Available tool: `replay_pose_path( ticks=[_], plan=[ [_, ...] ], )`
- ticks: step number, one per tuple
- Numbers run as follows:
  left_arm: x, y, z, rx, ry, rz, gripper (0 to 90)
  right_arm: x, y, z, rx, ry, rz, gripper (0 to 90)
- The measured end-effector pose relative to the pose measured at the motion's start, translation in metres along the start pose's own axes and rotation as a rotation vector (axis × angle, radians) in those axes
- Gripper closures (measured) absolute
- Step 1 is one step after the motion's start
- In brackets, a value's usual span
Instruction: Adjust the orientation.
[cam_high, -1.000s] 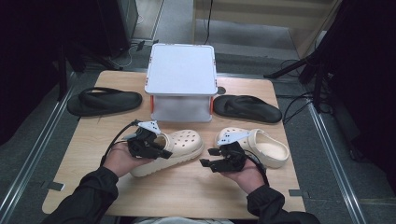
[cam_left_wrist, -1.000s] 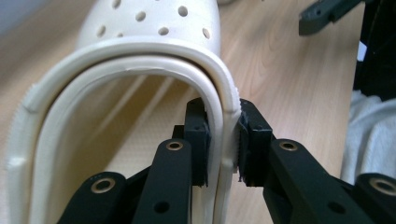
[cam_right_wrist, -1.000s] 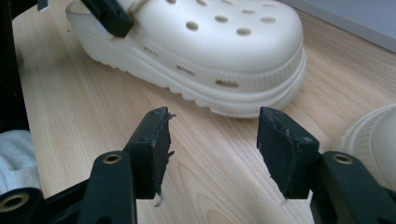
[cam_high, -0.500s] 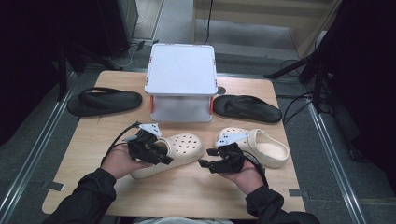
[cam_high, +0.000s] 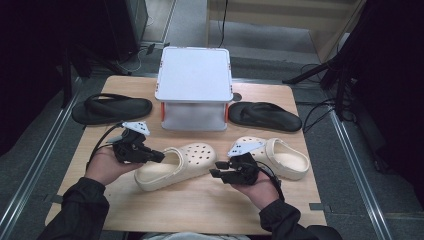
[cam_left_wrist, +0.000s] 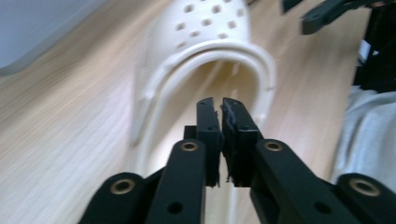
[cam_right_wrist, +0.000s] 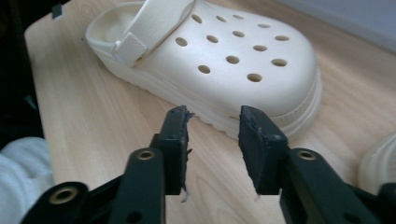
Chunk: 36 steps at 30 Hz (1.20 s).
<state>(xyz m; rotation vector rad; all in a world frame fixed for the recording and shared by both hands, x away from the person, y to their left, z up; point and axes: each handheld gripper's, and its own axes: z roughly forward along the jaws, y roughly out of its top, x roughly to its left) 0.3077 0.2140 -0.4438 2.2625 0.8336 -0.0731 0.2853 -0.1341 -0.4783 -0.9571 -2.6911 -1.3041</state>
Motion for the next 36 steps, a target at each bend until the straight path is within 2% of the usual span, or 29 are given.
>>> replay_pose_path(
  ticks=[1,2,4,5,7,8,9,11,14,18,19,30,32,36],
  plan=[
    [0.004,-0.002,-0.001,-0.001,0.008,-0.007,89.1,0.000,0.000,0.000,0.002,0.007,0.012,68.4],
    [0.011,-0.003,-0.002,-0.002,0.012,-0.012,89.8,0.002,0.000,0.001,0.003,-0.006,0.006,74.0],
    [0.014,-0.004,-0.002,-0.006,0.011,-0.016,89.9,0.004,0.000,0.002,0.004,-0.017,-0.005,76.2],
    [0.018,-0.005,-0.002,-0.005,0.013,-0.016,89.9,0.005,0.000,0.003,-0.001,-0.027,-0.017,79.0],
    [0.030,-0.007,-0.002,-0.017,0.024,-0.050,90.0,0.010,0.000,0.007,0.001,-0.043,-0.046,86.5],
    [0.030,-0.007,-0.002,-0.017,0.024,-0.050,90.0,0.013,0.000,0.008,0.004,-0.053,-0.060,89.1],
    [0.036,-0.008,-0.002,-0.018,0.036,-0.061,90.0,0.015,0.000,0.010,0.006,-0.058,-0.081,90.0],
    [0.039,-0.008,-0.001,-0.024,0.041,-0.060,90.0,0.017,0.000,0.011,0.009,-0.059,-0.085,90.0],
    [0.047,-0.009,0.002,-0.032,0.051,-0.057,90.0,0.018,0.000,0.017,0.010,-0.037,-0.068,90.0],
    [0.058,-0.011,0.009,-0.023,0.018,-0.069,89.9,0.022,-0.001,0.026,0.019,-0.032,-0.065,89.6],
    [0.060,-0.011,0.014,-0.011,0.022,-0.061,90.0,0.023,-0.001,0.032,0.026,-0.040,-0.071,89.5],
    [0.056,-0.010,0.031,0.032,0.008,-0.038,90.0,0.018,0.001,0.050,0.029,-0.044,-0.024,89.5],
    [0.053,-0.010,0.035,0.058,0.015,-0.033,90.0,0.018,0.002,0.053,0.032,-0.047,-0.022,89.6],
    [0.054,-0.013,0.034,0.050,0.005,-0.043,90.0,0.017,0.002,0.055,0.031,-0.050,-0.015,89.6]
  ],
)
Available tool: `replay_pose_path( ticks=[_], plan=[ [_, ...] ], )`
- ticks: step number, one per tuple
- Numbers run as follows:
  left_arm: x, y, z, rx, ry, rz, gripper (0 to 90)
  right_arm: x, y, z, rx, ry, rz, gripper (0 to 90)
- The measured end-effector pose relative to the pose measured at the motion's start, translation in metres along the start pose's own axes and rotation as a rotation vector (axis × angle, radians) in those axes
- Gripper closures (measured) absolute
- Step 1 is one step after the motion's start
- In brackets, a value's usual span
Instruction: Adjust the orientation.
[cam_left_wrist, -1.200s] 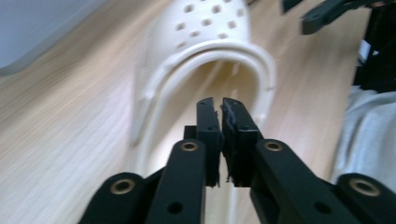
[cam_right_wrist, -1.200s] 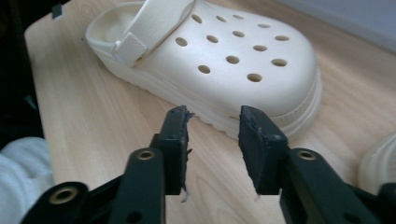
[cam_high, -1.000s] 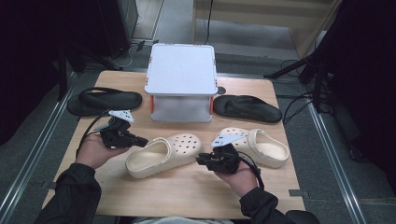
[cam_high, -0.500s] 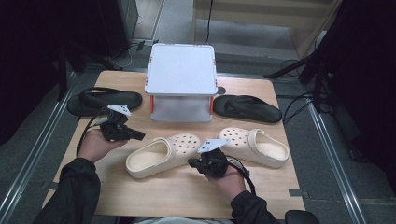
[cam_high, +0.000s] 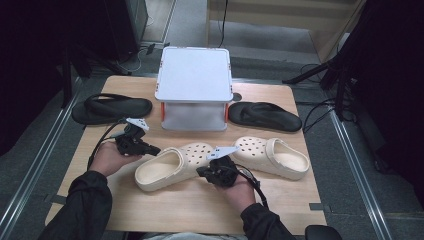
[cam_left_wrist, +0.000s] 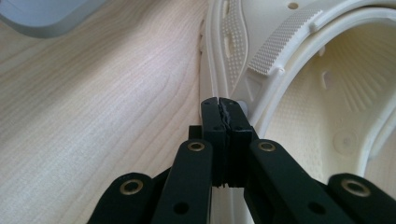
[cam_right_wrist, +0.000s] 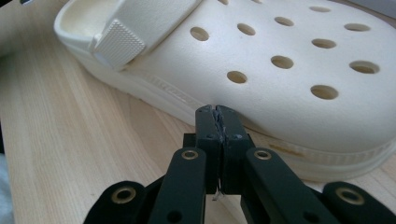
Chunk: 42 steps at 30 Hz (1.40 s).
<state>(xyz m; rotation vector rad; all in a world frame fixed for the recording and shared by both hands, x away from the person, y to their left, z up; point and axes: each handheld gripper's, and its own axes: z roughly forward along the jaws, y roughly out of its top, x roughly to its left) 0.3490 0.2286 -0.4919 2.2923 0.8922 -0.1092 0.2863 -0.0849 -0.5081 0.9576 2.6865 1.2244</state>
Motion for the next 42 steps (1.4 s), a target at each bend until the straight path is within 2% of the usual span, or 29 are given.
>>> replay_pose_path(
  ticks=[2,8,19,26,30,37,42],
  plan=[
    [-0.001,-0.003,-0.001,-0.002,-0.006,-0.005,90.0,-0.001,0.001,0.000,0.000,-0.001,0.010,89.6],
    [-0.008,-0.010,-0.004,-0.005,0.012,-0.011,90.0,-0.006,0.005,0.002,0.001,-0.004,0.025,89.6],
    [-0.020,-0.025,-0.007,-0.034,0.018,-0.088,89.9,-0.017,0.017,0.011,-0.005,-0.017,0.060,89.4],
    [-0.031,-0.026,-0.005,-0.057,0.037,-0.103,90.0,-0.023,0.022,0.013,-0.003,-0.022,0.067,89.3],
    [-0.036,-0.025,0.000,-0.038,0.031,-0.102,90.0,-0.026,0.024,0.014,-0.004,-0.024,0.073,89.3],
    [-0.043,-0.027,0.002,-0.042,0.046,-0.140,90.0,-0.031,0.029,0.017,-0.001,-0.020,0.087,89.3],
    [-0.047,-0.030,0.002,-0.048,0.051,-0.161,90.0,-0.033,0.034,0.021,-0.001,-0.019,0.079,89.3]
  ],
)
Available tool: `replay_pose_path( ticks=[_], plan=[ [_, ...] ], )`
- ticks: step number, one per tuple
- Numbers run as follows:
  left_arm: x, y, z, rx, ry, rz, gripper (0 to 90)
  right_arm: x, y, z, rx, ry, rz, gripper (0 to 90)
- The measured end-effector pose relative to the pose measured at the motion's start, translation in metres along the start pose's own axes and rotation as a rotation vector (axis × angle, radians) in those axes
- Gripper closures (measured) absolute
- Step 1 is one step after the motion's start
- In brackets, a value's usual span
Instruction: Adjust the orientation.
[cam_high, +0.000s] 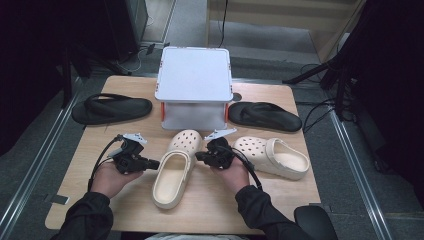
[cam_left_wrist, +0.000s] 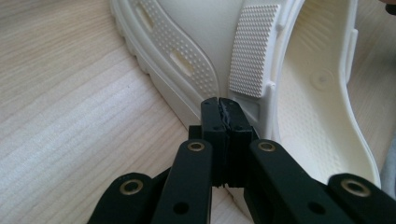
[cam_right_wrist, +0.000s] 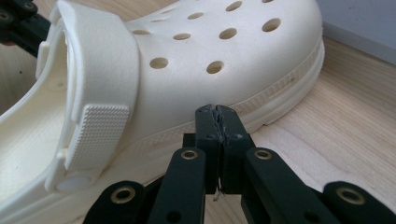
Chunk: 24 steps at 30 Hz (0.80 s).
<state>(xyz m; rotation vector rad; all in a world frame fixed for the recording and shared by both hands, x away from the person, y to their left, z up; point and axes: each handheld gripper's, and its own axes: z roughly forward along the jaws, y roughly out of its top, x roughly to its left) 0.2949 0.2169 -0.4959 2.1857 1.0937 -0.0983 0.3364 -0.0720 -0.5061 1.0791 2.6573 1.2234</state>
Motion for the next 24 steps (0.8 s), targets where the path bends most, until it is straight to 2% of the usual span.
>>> replay_pose_path(
  ticks=[4,9,14,17,18,19,20,21,22,24],
  plan=[
    [-0.004,-0.003,-0.001,0.001,0.000,-0.005,90.0,-0.001,0.005,0.004,0.003,0.002,0.004,89.3],
    [-0.006,-0.006,-0.002,-0.004,0.003,-0.038,90.0,-0.001,0.010,0.009,0.003,0.005,-0.002,89.4],
    [-0.007,-0.007,-0.001,0.001,-0.012,-0.038,89.9,-0.001,0.011,0.010,0.004,0.011,-0.003,89.3],
    [-0.009,-0.007,-0.001,0.000,-0.002,-0.030,88.9,-0.002,0.011,0.010,0.001,0.009,-0.007,87.8],
    [-0.008,-0.008,-0.001,-0.004,0.005,-0.029,86.9,-0.002,0.011,0.010,0.002,0.008,-0.004,87.0],
    [-0.004,-0.009,-0.003,-0.014,0.004,-0.041,78.1,-0.004,0.010,0.009,-0.001,0.008,-0.005,84.1],
    [-0.004,-0.009,-0.003,-0.014,0.004,-0.041,75.3,-0.004,0.010,0.009,-0.001,0.008,-0.005,84.1],
    [-0.001,-0.011,-0.008,-0.048,0.001,-0.052,71.0,-0.004,0.010,0.007,0.000,0.011,-0.005,81.0],
    [-0.001,-0.011,-0.008,-0.048,0.001,-0.052,65.3,-0.004,0.010,0.007,0.000,0.011,-0.005,81.0],
    [0.000,-0.013,-0.014,-0.082,0.020,-0.054,55.4,-0.003,0.011,0.001,-0.015,-0.005,-0.037,73.4]
  ],
)
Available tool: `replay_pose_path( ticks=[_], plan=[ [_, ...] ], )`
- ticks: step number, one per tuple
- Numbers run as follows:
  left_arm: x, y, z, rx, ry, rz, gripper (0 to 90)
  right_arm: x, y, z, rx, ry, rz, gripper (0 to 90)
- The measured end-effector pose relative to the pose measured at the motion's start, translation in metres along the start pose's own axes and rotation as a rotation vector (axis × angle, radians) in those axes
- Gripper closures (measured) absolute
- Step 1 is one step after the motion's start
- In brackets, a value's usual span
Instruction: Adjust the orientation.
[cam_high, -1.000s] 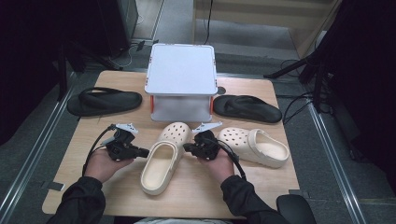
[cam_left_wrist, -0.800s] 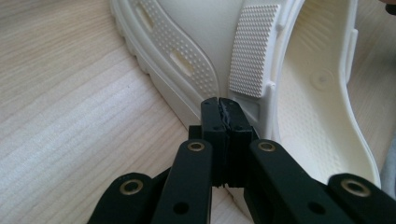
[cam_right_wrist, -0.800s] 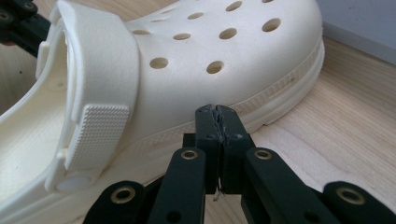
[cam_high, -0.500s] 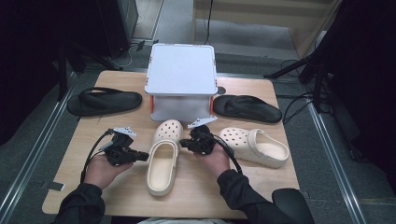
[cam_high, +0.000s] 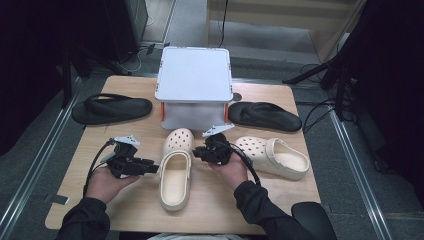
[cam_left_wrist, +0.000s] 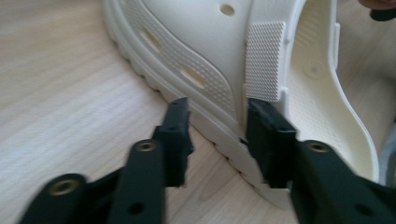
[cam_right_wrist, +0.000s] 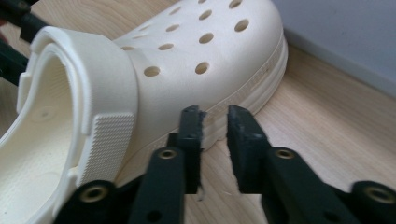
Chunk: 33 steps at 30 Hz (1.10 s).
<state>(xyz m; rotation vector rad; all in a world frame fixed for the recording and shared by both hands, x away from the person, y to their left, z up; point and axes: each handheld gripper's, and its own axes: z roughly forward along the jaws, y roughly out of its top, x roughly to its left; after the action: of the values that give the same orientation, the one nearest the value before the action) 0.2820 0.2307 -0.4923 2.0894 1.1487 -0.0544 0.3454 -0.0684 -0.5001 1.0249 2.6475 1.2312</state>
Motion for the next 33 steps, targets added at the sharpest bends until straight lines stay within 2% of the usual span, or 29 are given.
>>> replay_pose_path(
  ticks=[1,2,3,5,7,11,17,19,22,25,26,27,30,33],
  plan=[
    [0.000,0.000,0.000,0.000,0.000,0.000,50.0,0.000,0.000,0.000,0.000,0.000,0.000,73.4],
    [0.001,0.000,-0.002,-0.001,0.006,0.001,50.0,0.000,0.000,-0.002,0.000,-0.004,-0.004,72.6],
    [0.001,-0.001,-0.004,-0.011,0.019,-0.008,44.7,0.001,-0.001,-0.005,-0.003,-0.002,-0.009,67.9],
    [0.002,-0.001,-0.005,-0.013,0.018,-0.008,42.5,0.001,-0.002,-0.006,-0.002,0.006,-0.005,65.4],
    [0.002,-0.002,-0.007,-0.019,0.023,0.011,38.3,0.000,-0.005,-0.010,0.000,0.026,-0.011,60.5],
    [0.003,-0.002,-0.007,-0.019,0.027,0.012,36.9,-0.001,-0.006,-0.021,-0.023,0.058,-0.016,57.7],
    [0.008,0.000,-0.009,-0.021,0.033,0.011,36.3,-0.003,-0.009,-0.035,-0.039,0.078,-0.033,55.7],
    [0.011,0.001,-0.010,-0.021,0.032,0.011,35.7,-0.004,-0.013,-0.045,-0.063,0.072,-0.049,54.6],
    [0.012,0.001,-0.010,-0.018,0.030,0.005,35.5,-0.004,-0.014,-0.052,-0.073,0.073,-0.048,53.6],
    [0.014,0.002,-0.010,-0.022,0.030,-0.004,35.5,-0.005,-0.017,-0.066,-0.089,0.061,-0.056,51.2],
    [0.014,0.002,-0.011,-0.025,0.031,0.001,35.5,-0.005,-0.017,-0.066,-0.089,0.061,-0.056,51.2],
    [0.014,0.002,-0.012,-0.032,0.031,0.003,35.3,-0.005,-0.020,-0.073,-0.099,0.052,-0.069,50.3],
    [0.015,0.004,-0.012,-0.034,0.034,0.010,35.2,-0.007,-0.023,-0.080,-0.101,0.051,-0.065,50.0],
    [0.015,0.006,-0.011,-0.034,0.031,0.021,35.3,-0.013,-0.030,-0.094,-0.094,0.046,-0.066,50.0]
  ],
)
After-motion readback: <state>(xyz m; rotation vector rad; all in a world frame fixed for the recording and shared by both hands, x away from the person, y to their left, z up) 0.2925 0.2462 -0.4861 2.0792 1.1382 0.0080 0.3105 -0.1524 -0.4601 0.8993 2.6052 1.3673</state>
